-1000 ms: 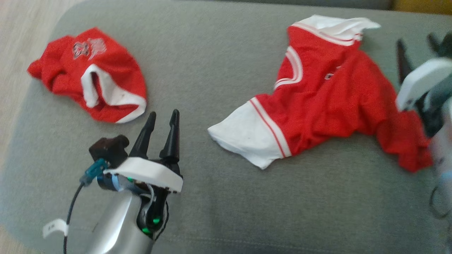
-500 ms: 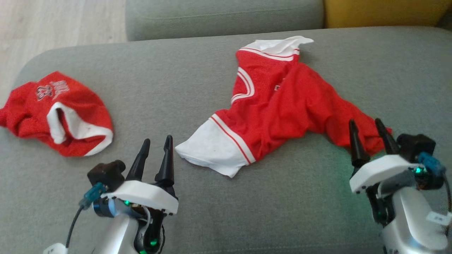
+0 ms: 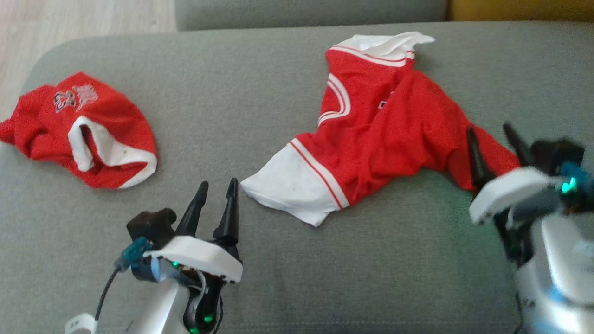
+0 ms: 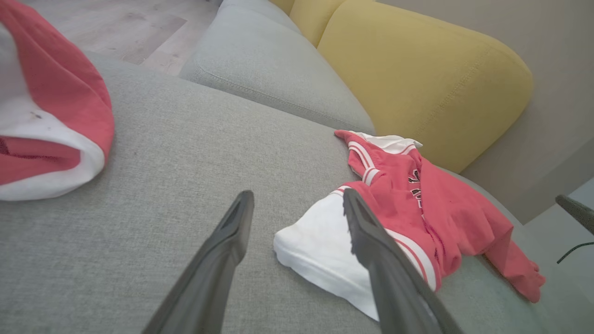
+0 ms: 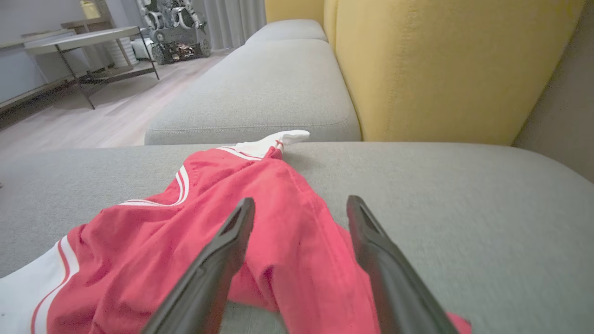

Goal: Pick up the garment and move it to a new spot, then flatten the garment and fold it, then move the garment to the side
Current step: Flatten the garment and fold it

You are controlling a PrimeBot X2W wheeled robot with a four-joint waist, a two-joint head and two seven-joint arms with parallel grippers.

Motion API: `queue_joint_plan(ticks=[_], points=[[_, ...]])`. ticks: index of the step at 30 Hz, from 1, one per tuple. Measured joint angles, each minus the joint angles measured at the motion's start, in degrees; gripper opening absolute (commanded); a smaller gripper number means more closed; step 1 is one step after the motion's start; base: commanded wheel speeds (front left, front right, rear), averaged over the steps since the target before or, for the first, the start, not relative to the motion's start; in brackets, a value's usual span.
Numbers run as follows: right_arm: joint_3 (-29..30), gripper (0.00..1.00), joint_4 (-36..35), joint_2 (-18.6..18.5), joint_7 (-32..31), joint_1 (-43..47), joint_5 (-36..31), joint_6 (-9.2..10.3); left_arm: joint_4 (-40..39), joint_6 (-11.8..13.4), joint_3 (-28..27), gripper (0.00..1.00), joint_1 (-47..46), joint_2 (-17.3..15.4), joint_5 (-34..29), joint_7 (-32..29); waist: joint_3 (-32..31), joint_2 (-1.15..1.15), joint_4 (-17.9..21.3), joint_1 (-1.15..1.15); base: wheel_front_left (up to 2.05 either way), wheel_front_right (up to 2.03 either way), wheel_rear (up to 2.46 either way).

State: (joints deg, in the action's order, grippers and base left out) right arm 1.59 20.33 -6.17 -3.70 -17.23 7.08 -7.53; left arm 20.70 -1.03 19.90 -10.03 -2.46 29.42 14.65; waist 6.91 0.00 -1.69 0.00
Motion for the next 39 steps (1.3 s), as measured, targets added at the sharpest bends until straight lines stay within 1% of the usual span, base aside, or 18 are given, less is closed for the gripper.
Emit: queue_joint_plan(ticks=[3,5,9,12,14,17,18,20,22,25,33,34,36,39], points=[[-1.2,1.0,1.7,-2.5,-2.7,-5.3,0.3,0.0,0.2,-0.1,0.4,1.0,-1.2,0.0,0.0,0.0,1.4,0.0,-1.4,0.0,0.0,0.0,0.0],[-1.2,1.0,4.1,-3.8,-4.8,-9.6,2.0,0.0,0.2,-0.5,0.5,1.0,-2.3,0.0,0.0,0.0,2.6,0.0,-2.4,0.0,0.0,0.0,0.0],[-1.5,1.0,10.5,-7.4,-9.1,-17.4,5.1,0.0,0.3,-0.6,1.7,1.0,-3.9,0.1,0.0,0.0,5.0,0.0,-4.8,0.0,0.0,0.0,0.0],[-3.0,1.0,15.8,-10.9,-12.1,-21.8,6.8,0.0,0.6,-1.0,1.7,1.0,-4.8,0.0,0.0,0.0,6.8,0.0,-6.7,0.0,0.0,0.0,0.0],[-3.7,1.0,18.9,-12.4,-13.6,-24.0,8.8,0.0,0.7,-1.0,1.8,1.0,-5.3,0.1,0.5,0.0,7.9,0.0,-8.0,0.0,0.0,0.0,0.0],[-5.5,1.0,22.5,-13.7,-15.4,-26.7,11.8,0.0,0.7,-1.1,1.9,1.0,-6.1,0.0,0.5,0.0,9.6,0.0,-9.6,0.0,0.0,0.0,0.0],[-5.5,1.0,22.5,-13.7,-15.4,-26.7,11.8,0.0,0.7,-1.1,1.9,1.0,-6.1,0.0,0.5,0.0,9.6,0.0,-9.6,0.0,0.0,0.0,0.0],[-7.7,1.0,24.9,-14.7,-17.0,-28.9,14.9,0.0,0.7,-1.1,2.0,1.0,-6.3,0.1,0.5,0.0,11.2,0.0,-10.6,0.0,0.0,0.0,0.0],[-9.3,1.0,26.0,-15.4,-17.5,-30.0,16.2,0.0,0.7,-1.4,1.9,1.0,-6.8,0.1,0.5,0.0,12.1,0.0,-11.1,0.0,0.0,0.0,0.0],[-11.0,1.0,27.5,-16.5,-17.5,-31.5,18.0,0.0,0.7,-1.5,2.0,1.0,-7.1,0.1,0.5,0.0,13.1,0.0,-11.5,-0.01,0.0,0.0,0.0],[-15.3,1.0,30.5,-17.1,-17.5,-33.9,22.7,0.0,0.7,-1.5,2.0,1.0,-7.9,0.1,0.5,0.0,14.4,0.0,-11.4,-0.01,0.0,0.0,0.0],[-15.8,0.72,30.6,-17.3,-17.5,-34.0,23.4,0.0,0.7,-1.5,2.0,1.0,-8.2,0.1,0.5,0.0,14.4,0.0,-11.3,-0.01,0.0,0.0,0.0],[-16.4,0.0,30.9,-17.4,-17.5,-34.1,24.7,0.0,0.7,-1.5,2.0,1.0,-8.4,0.1,0.5,0.0,14.4,0.0,-11.2,-0.01,0.0,0.0,0.0],[-17.6,0.0,31.5,-17.5,-17.5,-34.1,26.6,0.0,1.0,-1.5,2.0,1.0,-8.4,0.1,0.5,0.0,14.3,0.0,-11.0,0.0,0.0,0.0,0.0]])
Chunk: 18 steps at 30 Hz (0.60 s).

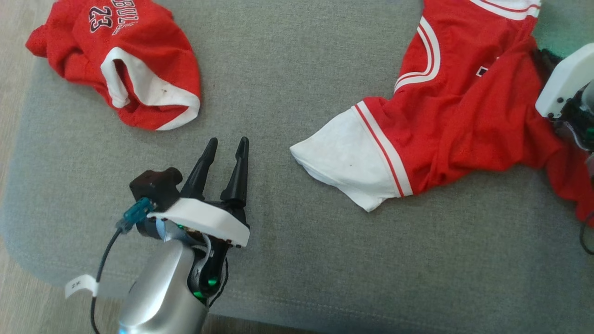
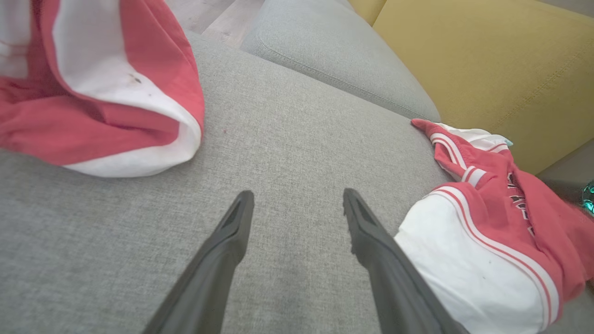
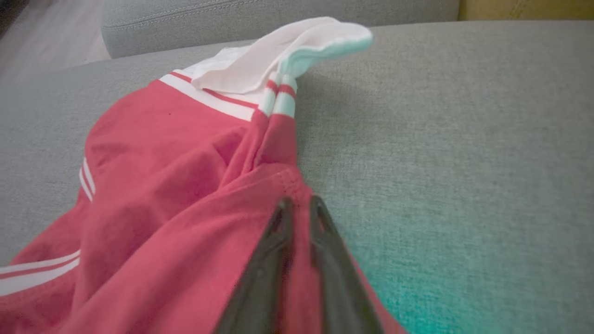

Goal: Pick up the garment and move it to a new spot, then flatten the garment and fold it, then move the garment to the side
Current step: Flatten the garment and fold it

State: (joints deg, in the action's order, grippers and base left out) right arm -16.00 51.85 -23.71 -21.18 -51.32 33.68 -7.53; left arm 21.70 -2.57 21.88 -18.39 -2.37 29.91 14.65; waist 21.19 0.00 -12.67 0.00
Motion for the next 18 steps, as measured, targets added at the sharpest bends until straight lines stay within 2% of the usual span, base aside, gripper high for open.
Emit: queue_joint_plan(ticks=[8,18], points=[[-2.4,0.0,-0.1,-0.3,1.3,0.0,4.7,0.0,0.5,0.0,-0.1,1.0,0.0,0.0,0.0,0.0,-1.0,0.0,0.9,0.0,0.0,0.0,0.0],[-8.0,0.0,-4.3,-1.4,7.4,0.5,5.5,0.0,0.6,0.2,-0.4,1.0,0.3,0.0,0.0,0.0,-4.8,0.0,3.2,0.0,0.0,0.0,0.0]])
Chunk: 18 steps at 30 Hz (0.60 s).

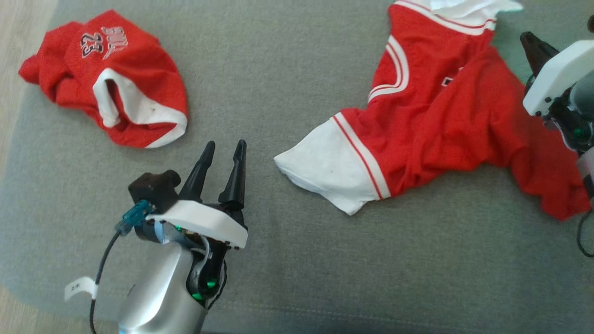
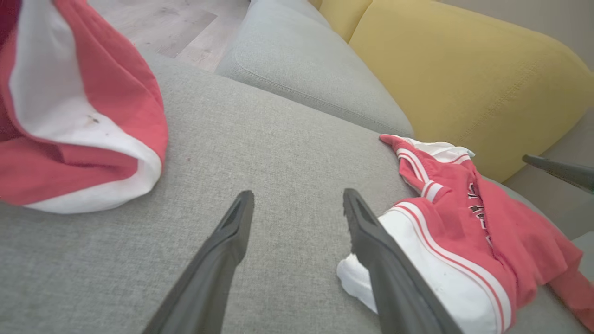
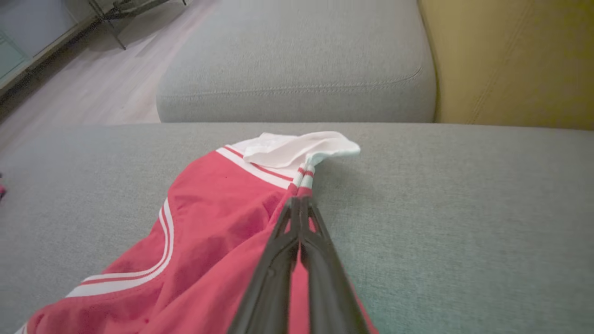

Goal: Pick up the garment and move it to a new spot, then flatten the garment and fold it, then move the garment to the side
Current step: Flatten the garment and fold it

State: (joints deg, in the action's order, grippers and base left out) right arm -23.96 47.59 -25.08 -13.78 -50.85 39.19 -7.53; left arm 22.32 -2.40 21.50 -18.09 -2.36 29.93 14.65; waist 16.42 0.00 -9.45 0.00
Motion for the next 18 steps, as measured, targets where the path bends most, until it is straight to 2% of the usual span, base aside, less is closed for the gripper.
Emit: queue_joint_plan(ticks=[5,11,12,15,18], points=[[-1.4,0.0,-2.8,-0.8,2.1,2.9,0.6,0.0,0.0,0.4,-0.1,1.0,0.6,0.0,0.1,0.0,-2.7,0.0,1.7,0.0,0.0,0.0,0.0],[-0.2,0.0,-7.6,-0.4,11.6,10.3,-1.7,0.0,-0.1,0.9,-0.6,1.0,3.9,0.0,0.5,0.0,-6.8,0.0,3.5,0.0,0.0,0.0,0.0],[-0.2,0.0,-7.6,-0.4,11.6,10.3,-1.7,0.0,-0.1,0.9,-0.6,1.0,3.9,0.0,0.5,0.0,-6.8,0.0,3.5,0.0,0.0,0.0,0.0],[2.9,0.0,-9.7,1.8,15.6,15.3,-3.7,0.0,-0.2,1.0,-1.4,1.0,5.7,0.0,0.5,0.0,-9.2,0.0,4.4,0.0,0.0,0.0,0.0],[5.5,0.0,-12.7,4.0,18.3,21.6,-9.2,0.0,-1.0,1.5,-2.1,1.0,7.5,-0.1,0.5,0.0,-11.4,0.0,5.3,0.0,0.0,0.0,0.0]])
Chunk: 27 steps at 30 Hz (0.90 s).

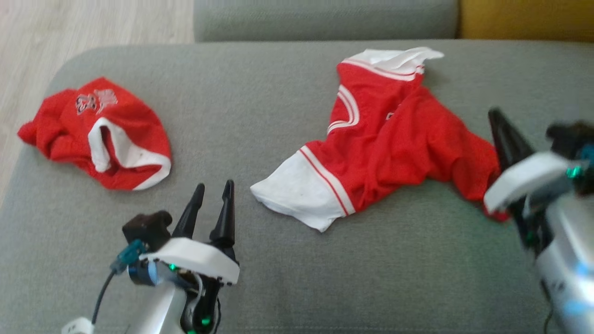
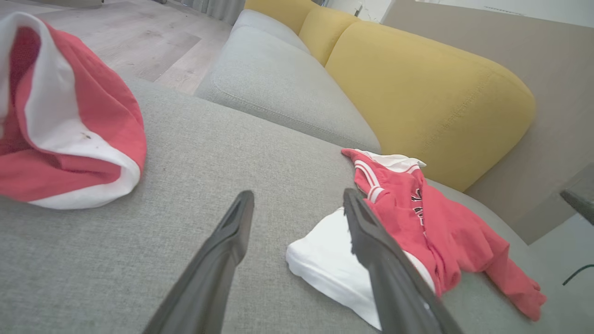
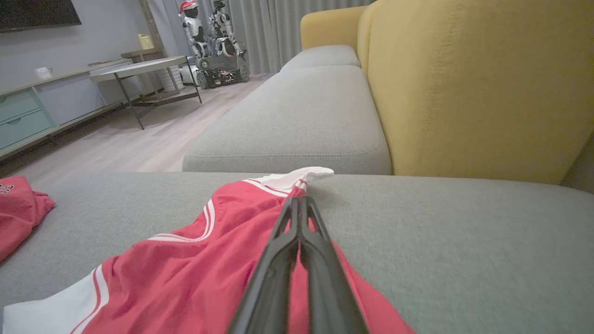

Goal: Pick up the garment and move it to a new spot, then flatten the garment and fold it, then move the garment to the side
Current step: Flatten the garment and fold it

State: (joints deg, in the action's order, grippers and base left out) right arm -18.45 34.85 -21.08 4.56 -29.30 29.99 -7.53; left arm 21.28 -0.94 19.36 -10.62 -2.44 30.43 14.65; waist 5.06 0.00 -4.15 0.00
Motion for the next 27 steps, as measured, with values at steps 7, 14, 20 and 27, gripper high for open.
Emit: queue_joint_plan(ticks=[7,14,20,27], points=[[10.4,0.0,-7.8,7.7,0.8,14.0,-10.8,0.0,-1.0,0.4,-1.2,1.0,3.6,0.0,0.0,0.0,-2.9,0.0,2.3,0.0,0.0,0.0,0.0],[16.0,1.0,-15.1,13.1,-3.0,20.0,-17.0,0.0,-1.2,0.4,-1.4,1.0,4.6,0.0,-0.1,0.0,-3.3,0.0,2.9,0.0,0.0,0.0,0.0],[18.4,1.0,-19.0,13.8,-6.1,20.4,-18.4,0.0,-1.2,0.4,-1.1,1.0,4.5,0.0,-0.1,0.0,-2.3,0.0,2.1,0.0,0.0,0.0,0.0],[20.7,1.0,-16.4,14.6,-11.9,15.1,-17.6,0.0,-0.7,0.4,0.2,1.0,3.7,0.0,-0.1,0.0,1.0,0.0,0.5,0.0,0.0,0.0,0.0]])
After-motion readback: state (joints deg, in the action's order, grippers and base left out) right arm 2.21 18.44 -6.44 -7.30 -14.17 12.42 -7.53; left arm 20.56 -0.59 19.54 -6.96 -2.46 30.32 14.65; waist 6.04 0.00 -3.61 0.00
